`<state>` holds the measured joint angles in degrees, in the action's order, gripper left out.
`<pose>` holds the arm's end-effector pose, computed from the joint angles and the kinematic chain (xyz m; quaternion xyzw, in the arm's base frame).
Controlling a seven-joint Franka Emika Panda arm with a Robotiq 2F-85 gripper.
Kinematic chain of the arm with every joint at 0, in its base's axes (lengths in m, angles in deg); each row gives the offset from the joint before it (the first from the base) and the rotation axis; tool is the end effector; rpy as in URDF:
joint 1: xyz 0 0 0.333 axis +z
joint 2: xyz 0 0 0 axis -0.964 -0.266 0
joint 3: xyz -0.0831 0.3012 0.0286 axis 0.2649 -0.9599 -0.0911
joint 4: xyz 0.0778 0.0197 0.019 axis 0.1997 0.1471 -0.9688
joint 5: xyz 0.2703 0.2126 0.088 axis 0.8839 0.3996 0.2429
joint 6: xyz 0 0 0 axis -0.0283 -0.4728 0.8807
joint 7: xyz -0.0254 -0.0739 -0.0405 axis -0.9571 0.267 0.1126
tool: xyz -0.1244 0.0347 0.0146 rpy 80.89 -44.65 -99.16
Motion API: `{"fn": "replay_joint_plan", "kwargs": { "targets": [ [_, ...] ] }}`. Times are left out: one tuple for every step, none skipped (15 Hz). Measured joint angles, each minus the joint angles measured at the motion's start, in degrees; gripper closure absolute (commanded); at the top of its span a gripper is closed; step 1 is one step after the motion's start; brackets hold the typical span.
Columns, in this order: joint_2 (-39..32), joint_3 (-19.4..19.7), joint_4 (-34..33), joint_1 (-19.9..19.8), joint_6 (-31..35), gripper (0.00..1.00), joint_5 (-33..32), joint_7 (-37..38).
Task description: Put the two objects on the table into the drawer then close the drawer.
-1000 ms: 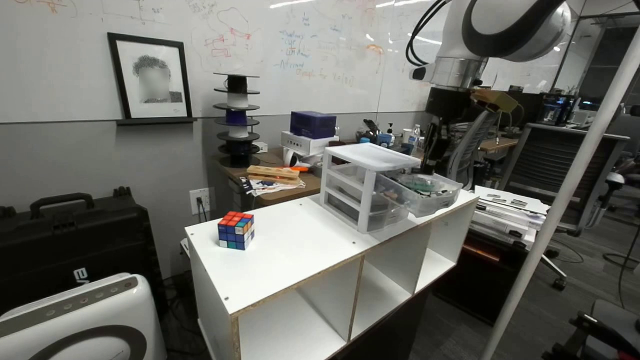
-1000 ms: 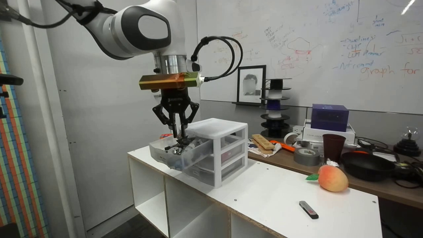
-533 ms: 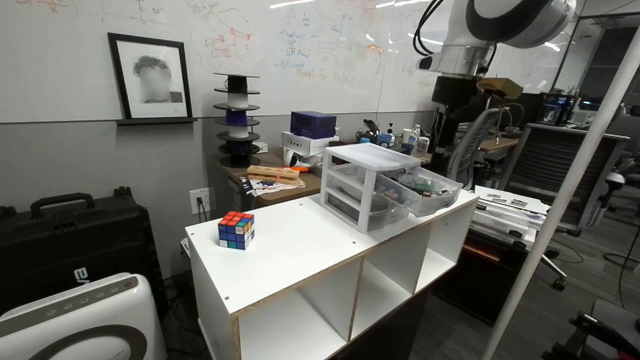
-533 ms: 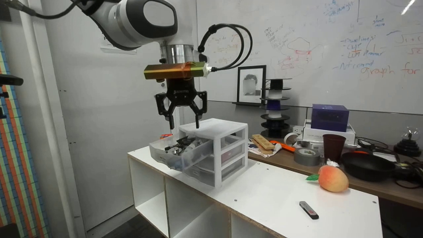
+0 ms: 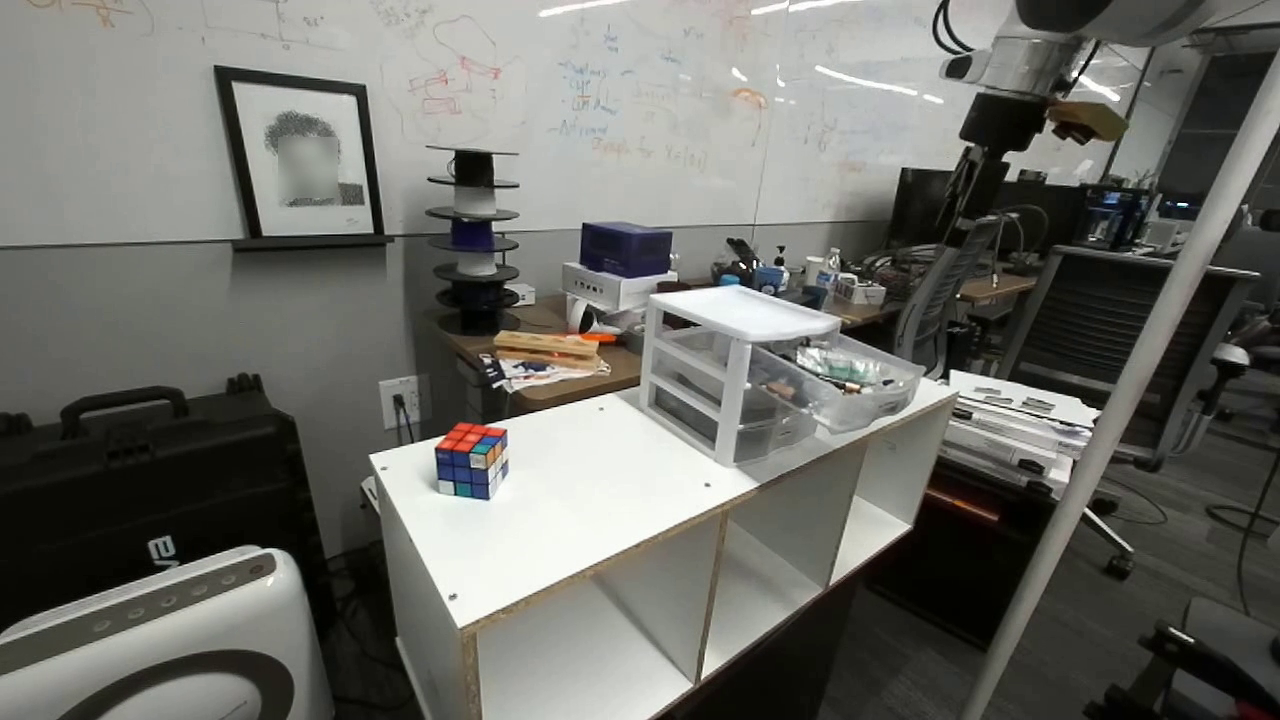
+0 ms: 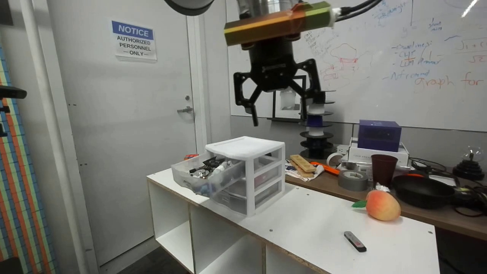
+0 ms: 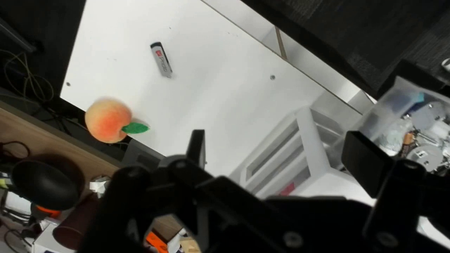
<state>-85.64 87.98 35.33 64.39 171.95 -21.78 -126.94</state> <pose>0.5065 -0.1996 0.4558 0.9549 0.2809 0.0751 0.0602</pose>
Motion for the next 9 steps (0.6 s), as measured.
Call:
{"fn": "replay_joint_plan", "kwargs": {
  "targets": [
    [-1.9,0.7,-1.7,-1.0,-0.6,0.00,0.3,-2.6],
    [-4.3,1.2,-3.6,-1.9,-1.4,0.00,0.5,-4.9],
    [-7.3,1.3,-5.7,-3.0,-2.2,0.00,0.8,-7.0],
    [-10.3,1.2,-7.9,-3.8,-2.9,0.00,1.1,-8.8],
    [-13.6,1.0,-10.3,-4.5,-3.6,0.00,1.4,-10.2],
    [-16.9,0.6,-12.8,-5.2,-4.1,0.00,1.6,-11.3],
    [-20.2,-0.1,-15.2,-5.9,-4.4,0.00,1.7,-12.3],
    [-23.3,-0.9,-17.8,-6.7,-4.5,0.00,1.7,-13.0],
    [-26.3,-1.8,-20.5,-7.4,-4.5,0.00,1.7,-13.6]
  ]
}}
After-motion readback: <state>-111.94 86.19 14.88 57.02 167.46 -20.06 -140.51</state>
